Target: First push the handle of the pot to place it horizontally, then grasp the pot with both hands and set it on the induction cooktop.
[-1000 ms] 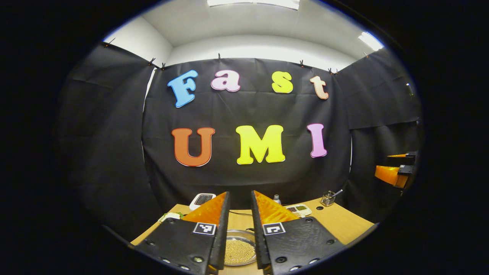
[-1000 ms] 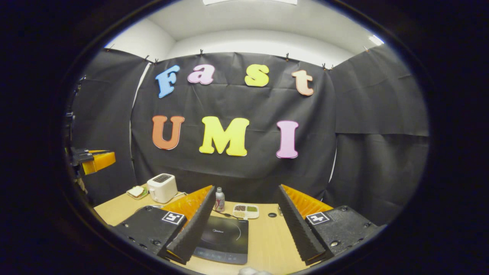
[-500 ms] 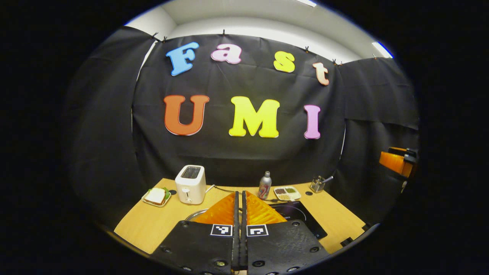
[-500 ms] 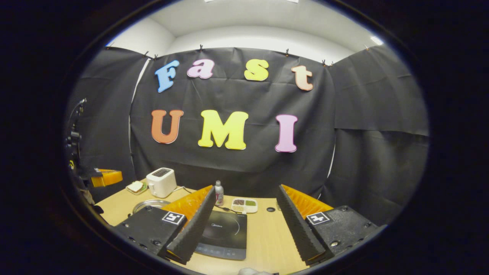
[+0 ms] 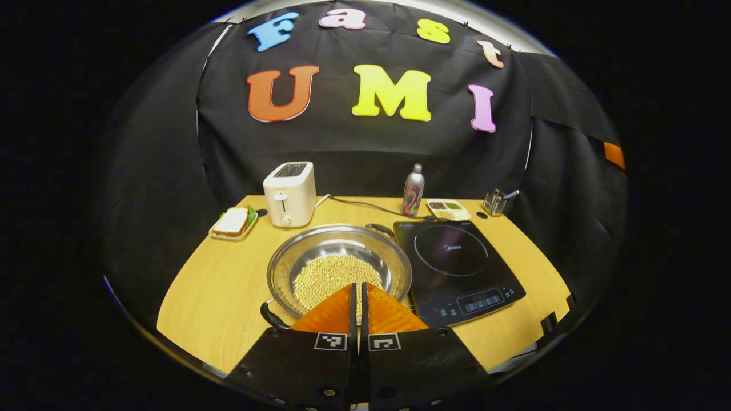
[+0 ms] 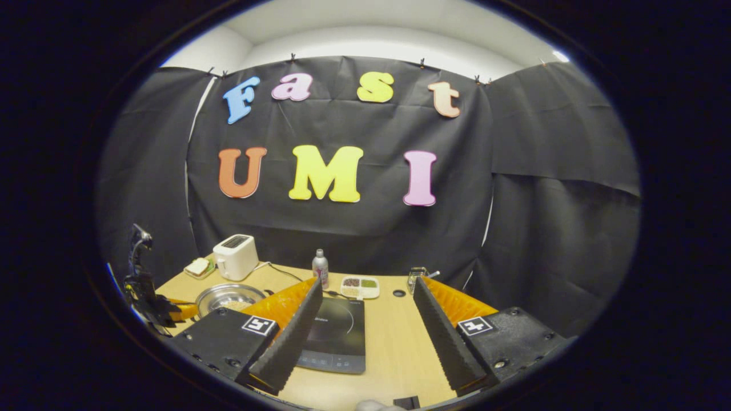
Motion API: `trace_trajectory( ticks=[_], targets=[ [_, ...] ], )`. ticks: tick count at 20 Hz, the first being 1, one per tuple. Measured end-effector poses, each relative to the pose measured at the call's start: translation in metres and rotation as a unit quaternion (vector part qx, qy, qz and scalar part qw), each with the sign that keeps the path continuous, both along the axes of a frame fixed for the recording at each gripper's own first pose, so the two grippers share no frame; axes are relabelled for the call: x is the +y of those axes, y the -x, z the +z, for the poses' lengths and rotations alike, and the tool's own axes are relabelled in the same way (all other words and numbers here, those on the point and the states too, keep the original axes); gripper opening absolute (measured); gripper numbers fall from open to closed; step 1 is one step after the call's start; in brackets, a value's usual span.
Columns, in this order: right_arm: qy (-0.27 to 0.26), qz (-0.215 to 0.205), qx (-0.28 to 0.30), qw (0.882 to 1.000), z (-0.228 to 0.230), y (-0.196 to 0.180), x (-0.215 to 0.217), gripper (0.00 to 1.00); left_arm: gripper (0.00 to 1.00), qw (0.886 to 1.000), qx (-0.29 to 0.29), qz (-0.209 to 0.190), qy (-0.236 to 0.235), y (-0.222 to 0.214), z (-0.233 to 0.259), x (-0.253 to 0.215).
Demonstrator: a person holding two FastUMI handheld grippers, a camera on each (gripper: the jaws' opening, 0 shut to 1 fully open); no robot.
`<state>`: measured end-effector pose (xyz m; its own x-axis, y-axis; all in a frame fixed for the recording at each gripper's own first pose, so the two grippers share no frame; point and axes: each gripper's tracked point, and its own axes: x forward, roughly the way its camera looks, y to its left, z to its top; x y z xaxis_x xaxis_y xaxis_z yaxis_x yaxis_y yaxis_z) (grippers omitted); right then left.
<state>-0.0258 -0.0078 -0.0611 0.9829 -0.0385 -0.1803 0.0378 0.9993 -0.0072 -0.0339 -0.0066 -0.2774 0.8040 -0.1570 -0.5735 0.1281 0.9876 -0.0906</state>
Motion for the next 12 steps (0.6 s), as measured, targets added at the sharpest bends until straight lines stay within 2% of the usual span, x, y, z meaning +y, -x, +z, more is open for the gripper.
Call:
trace_trajectory(
  ticks=[6,12],
  targets=[
    [-0.007,-0.003,0.028,1.0,-0.027,0.002,-0.001,1.0,0.0,0.994,0.11,-0.002,-0.022,0.026,-0.066,0.013],
    [-0.025,-0.017,0.052,0.998,-0.053,0.006,-0.014,1.0,0.0,0.985,0.163,-0.015,-0.059,0.017,-0.094,0.02]
  ],
)
